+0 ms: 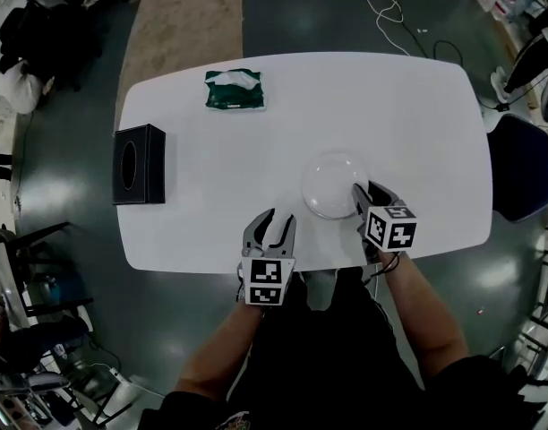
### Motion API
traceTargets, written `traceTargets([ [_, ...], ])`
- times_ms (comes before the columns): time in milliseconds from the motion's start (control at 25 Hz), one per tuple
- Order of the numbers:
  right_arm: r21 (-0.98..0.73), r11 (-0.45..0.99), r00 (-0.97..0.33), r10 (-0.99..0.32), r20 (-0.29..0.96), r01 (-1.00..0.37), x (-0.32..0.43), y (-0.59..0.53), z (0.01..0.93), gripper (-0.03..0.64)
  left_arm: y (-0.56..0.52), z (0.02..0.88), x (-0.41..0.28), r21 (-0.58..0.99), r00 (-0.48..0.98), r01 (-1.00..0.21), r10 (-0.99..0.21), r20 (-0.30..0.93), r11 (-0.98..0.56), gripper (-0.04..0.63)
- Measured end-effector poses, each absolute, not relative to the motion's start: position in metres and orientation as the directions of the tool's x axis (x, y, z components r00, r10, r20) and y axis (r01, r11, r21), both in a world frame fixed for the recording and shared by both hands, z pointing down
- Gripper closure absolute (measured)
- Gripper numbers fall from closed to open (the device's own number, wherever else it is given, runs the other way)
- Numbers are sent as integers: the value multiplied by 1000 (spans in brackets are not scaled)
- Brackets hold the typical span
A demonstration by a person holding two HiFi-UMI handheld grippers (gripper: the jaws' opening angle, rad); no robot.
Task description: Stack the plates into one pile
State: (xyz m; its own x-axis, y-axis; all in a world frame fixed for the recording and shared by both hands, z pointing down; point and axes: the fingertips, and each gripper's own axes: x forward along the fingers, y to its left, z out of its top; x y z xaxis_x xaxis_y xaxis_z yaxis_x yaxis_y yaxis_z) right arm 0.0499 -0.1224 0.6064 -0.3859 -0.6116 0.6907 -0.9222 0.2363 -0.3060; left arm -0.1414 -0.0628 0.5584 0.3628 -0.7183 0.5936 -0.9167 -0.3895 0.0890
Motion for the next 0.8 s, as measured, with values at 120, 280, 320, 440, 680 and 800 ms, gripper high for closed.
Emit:
traceTargets([
  [120,-223,269,-345,-615,709,-937,48,-121,610,468,-65,555,-147,86,371,-913,-722,584,-399,420],
  [280,-175,294,-328,-627,707,-940,41,-117,606,428,-65,547,-153,84,384,-907,-729,567,-413,420],
  [320,-162,306,-328,-633,701,-938,39,-115,602,425,-65,545,-154,83,388,-905,-731,562,-416,420],
  [440,-150,322,-336,-662,670,-935,33,-114,587,423,-66,538,-156,81,401,-899,-735,547,-430,420],
  [680,-106,329,-328,-748,578,-938,23,-107,541,424,-63,519,-164,70,432,-884,-748,504,-462,420],
  [800,-65,319,-305,-797,522,-946,22,-99,512,458,-62,509,-170,55,444,-876,-755,484,-480,422],
])
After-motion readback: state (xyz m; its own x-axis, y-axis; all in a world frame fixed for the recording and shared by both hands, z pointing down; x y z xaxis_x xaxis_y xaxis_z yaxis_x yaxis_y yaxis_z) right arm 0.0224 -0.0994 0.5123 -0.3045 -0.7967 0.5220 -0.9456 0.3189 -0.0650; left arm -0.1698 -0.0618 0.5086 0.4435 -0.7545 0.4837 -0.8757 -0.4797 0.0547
